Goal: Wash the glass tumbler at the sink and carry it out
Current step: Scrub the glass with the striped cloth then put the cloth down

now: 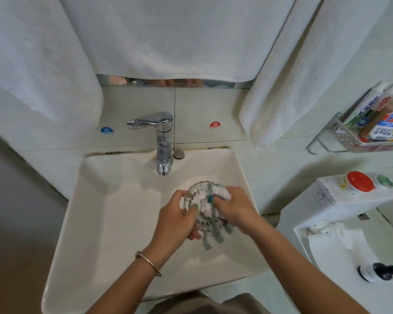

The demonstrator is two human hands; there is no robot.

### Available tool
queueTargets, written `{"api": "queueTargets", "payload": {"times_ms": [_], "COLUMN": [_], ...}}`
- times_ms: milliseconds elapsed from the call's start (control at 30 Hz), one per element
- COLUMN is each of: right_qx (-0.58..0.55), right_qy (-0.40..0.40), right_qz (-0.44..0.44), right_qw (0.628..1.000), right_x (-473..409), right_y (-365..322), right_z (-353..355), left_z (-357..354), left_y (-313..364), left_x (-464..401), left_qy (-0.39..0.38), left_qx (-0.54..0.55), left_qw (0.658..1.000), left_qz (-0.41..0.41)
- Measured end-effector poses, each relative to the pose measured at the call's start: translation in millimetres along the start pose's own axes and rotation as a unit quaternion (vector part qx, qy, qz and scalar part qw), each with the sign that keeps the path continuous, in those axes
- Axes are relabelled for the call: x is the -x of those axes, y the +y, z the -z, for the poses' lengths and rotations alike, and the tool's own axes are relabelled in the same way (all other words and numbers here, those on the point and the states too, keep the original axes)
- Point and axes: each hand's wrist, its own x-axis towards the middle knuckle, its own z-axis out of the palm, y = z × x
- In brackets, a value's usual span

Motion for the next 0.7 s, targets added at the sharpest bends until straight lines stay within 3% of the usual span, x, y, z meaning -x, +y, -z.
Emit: {"api": "queueTargets", "payload": {"times_ms": [67,167,400,533,633,700], "right_qx": [0.071,0.071,-0.054,-0.198,-0.265,-0.254], "right_qy": [-0.056,-0.035,0.086,0.178,0.186,0.159], "right_qz": [0.022,0.048,-0.009,-0.07,-0.094,-0.08], "right_qw": [0.996,0.996,0.995,0.961,0.942,0.951], "right_x": [-6.8,-11.8,-2.1,19.7,29.8,23.2], "right_y": [-5.4,-10.8,-10.1,0.0,0.5,0.2], "right_z": [10.4,12.0,-9.0,-43.8,-66.0,-57.1], "left_z": [8.7,9.4,-8.4,-25.3,-32.8,-31.8], "left_y": [3.1,6.2,-3.9,-9.6,-8.2,-11.1], "left_x": [-8.2,-11.9,-9.6,-3.6,3.1,5.9], "left_qy": [-0.042,-0.031,0.082,0.17,0.213,0.19], "left_qx": [-0.026,-0.045,-0.013,0.013,0.041,0.036], "left_qw": [0.999,0.998,0.995,0.985,0.976,0.981], "left_qz": [-0.009,-0.042,-0.049,-0.026,-0.015,-0.012]}}
